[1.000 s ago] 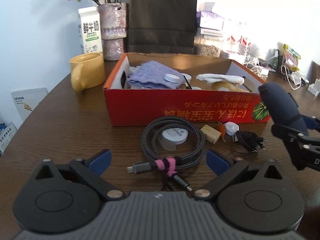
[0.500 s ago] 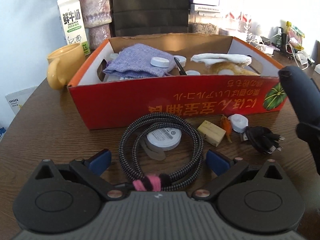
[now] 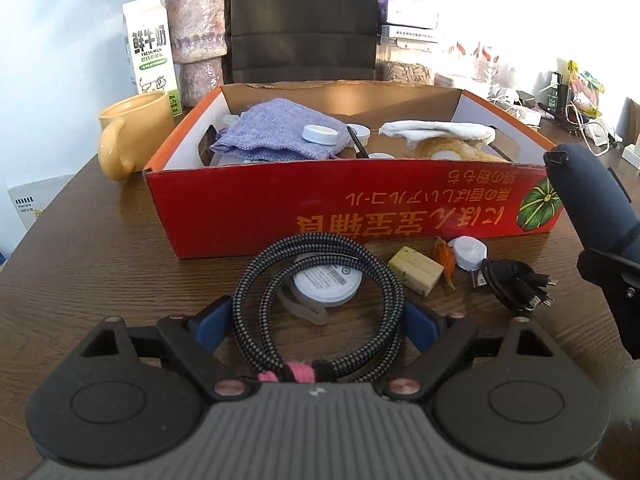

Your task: Organize objects

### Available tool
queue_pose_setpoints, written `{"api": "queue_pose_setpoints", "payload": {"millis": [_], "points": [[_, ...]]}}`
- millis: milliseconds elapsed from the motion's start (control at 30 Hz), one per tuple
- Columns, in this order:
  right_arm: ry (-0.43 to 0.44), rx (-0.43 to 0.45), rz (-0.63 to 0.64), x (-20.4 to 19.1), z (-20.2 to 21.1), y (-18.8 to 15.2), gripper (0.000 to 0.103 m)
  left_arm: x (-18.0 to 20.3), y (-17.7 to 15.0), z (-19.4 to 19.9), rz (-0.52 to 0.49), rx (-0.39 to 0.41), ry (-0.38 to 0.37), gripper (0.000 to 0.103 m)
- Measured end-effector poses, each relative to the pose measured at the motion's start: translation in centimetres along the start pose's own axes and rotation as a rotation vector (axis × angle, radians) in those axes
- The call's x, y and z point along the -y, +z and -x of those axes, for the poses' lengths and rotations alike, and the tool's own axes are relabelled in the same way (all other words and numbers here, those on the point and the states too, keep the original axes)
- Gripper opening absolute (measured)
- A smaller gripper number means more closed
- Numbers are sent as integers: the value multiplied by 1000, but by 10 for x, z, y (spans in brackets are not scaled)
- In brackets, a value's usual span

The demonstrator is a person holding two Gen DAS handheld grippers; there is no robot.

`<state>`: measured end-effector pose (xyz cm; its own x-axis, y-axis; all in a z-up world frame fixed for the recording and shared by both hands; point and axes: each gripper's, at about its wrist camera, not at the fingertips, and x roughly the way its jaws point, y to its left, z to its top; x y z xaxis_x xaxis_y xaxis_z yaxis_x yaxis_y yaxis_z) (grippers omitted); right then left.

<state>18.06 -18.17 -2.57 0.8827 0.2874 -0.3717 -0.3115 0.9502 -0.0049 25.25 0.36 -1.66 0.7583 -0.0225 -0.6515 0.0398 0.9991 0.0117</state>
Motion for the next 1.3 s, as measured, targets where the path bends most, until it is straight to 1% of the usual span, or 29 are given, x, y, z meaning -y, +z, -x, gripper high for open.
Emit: {"api": "queue_pose_setpoints", "payload": {"millis": [300,467,633,867,1067,1167,1233,1300], "points": [[1,-1,0,0,0,0,66,-4,-3,8,0,7,-11,89],[1,0,0,1,0,0,66,2,-10,13,-26,-8,-41,89],[2,-1,1,1,0,1,66,7,-15,17,-28,-19,-75,89],[2,-1,0,1,0,1,66,12,-16,28,-36,4,-102,89],[14,-3,8,0,-1,-1,66,22,-18,36,-70,5,-142,89],[17,-4,10,-1,0,-2,66,26,-20,45,-92,28,-164,89],[19,-5,12,-2,0,-2,66,28,-20,42,-100,23,-157,89],[19,-4,14,-2,0,-2,66,27,-22,32,-92,-21,-128,89]]}}
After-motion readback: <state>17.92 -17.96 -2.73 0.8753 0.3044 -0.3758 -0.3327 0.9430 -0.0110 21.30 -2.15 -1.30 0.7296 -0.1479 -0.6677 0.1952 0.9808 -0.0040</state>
